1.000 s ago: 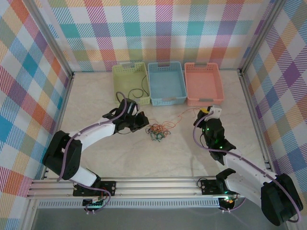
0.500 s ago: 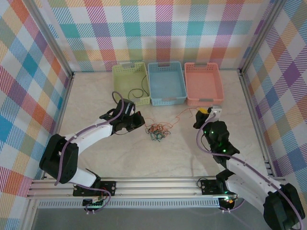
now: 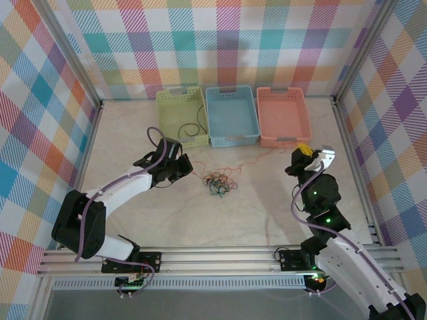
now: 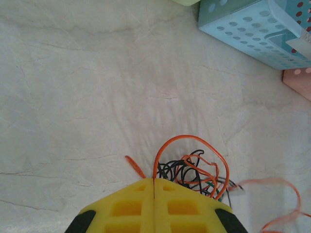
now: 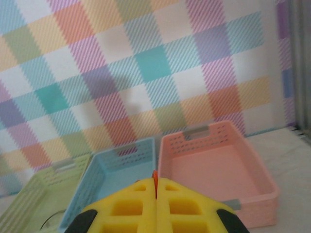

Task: Untangle the cables

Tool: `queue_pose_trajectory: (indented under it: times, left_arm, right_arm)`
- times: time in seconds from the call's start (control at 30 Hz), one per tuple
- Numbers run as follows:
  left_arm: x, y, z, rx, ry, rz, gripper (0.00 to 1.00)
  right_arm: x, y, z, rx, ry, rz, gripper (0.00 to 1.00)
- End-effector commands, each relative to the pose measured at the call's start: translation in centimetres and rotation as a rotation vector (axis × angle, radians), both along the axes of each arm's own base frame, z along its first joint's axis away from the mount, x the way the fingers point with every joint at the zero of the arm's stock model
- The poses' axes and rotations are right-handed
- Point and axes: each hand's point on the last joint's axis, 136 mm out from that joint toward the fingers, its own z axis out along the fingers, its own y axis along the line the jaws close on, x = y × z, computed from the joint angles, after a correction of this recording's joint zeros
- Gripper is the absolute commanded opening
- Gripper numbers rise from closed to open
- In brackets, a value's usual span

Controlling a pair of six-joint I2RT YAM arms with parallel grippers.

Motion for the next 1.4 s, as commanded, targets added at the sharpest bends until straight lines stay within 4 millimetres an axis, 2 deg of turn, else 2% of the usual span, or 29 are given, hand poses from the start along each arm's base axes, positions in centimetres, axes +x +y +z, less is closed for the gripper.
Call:
queue_pose_trajectory:
  times: [0.0,0.03,0.1,0.17,0.27,0.4,0.43,0.47,0.5,0.53,0.57,0.67,0.77,0.87,0.93,1.13,1.27,1.37]
  left_arm:
    - [-0.2,0.6,-0.4,0.016,0.004,0.009,0.00]
    - [-0.2,0.6,-0.6,0.018,0.008,0.008,0.00]
    - [-0.2,0.5,-0.8,0.016,0.016,0.005,0.00]
    - [-0.2,-0.1,-0.9,-0.005,0.025,-0.015,0.00]
    - [-0.3,-0.5,-0.8,-0.027,0.026,-0.035,0.00]
    - [-0.3,-1.2,-0.5,-0.042,0.027,-0.067,0.00]
    - [-0.3,-1.4,-0.4,-0.053,0.025,-0.076,0.13]
    - [-0.3,-1.6,-0.2,-0.060,0.021,-0.085,0.33]
    - [-0.3,-1.7,-0.1,-0.061,0.017,-0.090,0.48]
    - [-0.4,-1.8,0.3,-0.065,0.005,-0.097,0.57]
    - [-0.4,-2.0,0.8,-0.075,-0.015,-0.108,0.63]
    - [-0.7,-2.9,3.1,-0.120,-0.102,-0.151,0.70]
    - [-1.5,-4.3,6.4,-0.162,-0.233,-0.229,0.59]
    - [-3.0,-6.1,9.4,-0.183,-0.356,-0.326,0.59]
    - [-3.8,-7.2,10.6,-0.200,-0.407,-0.386,0.65]
    - [-5.0,-10.3,10.7,-0.221,-0.454,-0.525,0.74]
    - [-5.9,-12.2,10.1,-0.197,-0.456,-0.607,0.72]
    - [-6.3,-12.8,10.0,-0.174,-0.467,-0.636,0.71]
  right_arm:
    - [-0.7,-4.2,2.7,0.050,-0.016,-0.191,0.00]
    - [-0.6,-4.7,2.8,0.080,-0.006,-0.204,0.00]
    - [0.4,-3.5,2.9,0.101,0.017,-0.115,0.00]
    - [1.5,0.1,2.8,0.073,0.039,0.078,0.00]
    - [2.2,4.8,2.4,0.013,0.076,0.328,0.00]
    - [1.2,9.1,2.6,-0.015,0.049,0.582,0.00]
    - [0.9,9.8,2.6,-0.016,0.039,0.634,0.00]
    - [0.6,10.6,2.5,-0.018,0.032,0.684,0.00]
    - [0.4,11.2,2.4,-0.022,0.032,0.722,0.00]
    - [0.0,11.9,2.0,-0.027,0.036,0.775,0.00]
    - [-0.4,12.6,1.7,-0.029,0.036,0.822,0.00]
    - [-1.0,13.8,0.7,-0.018,0.038,0.899,0.00]
    - [-1.3,14.8,-0.1,-0.016,0.046,0.929,0.00]
    - [-1.5,15.6,-0.6,-0.009,0.068,0.961,0.00]
    - [-1.4,15.9,-1.0,0.003,0.082,0.959,0.00]
    - [-1.7,17.1,-1.0,0.053,0.115,1.035,0.00]
    - [-1.5,17.2,-0.4,0.092,0.130,1.029,0.00]
    - [-0.5,16.6,-0.1,0.140,0.170,0.962,0.00]
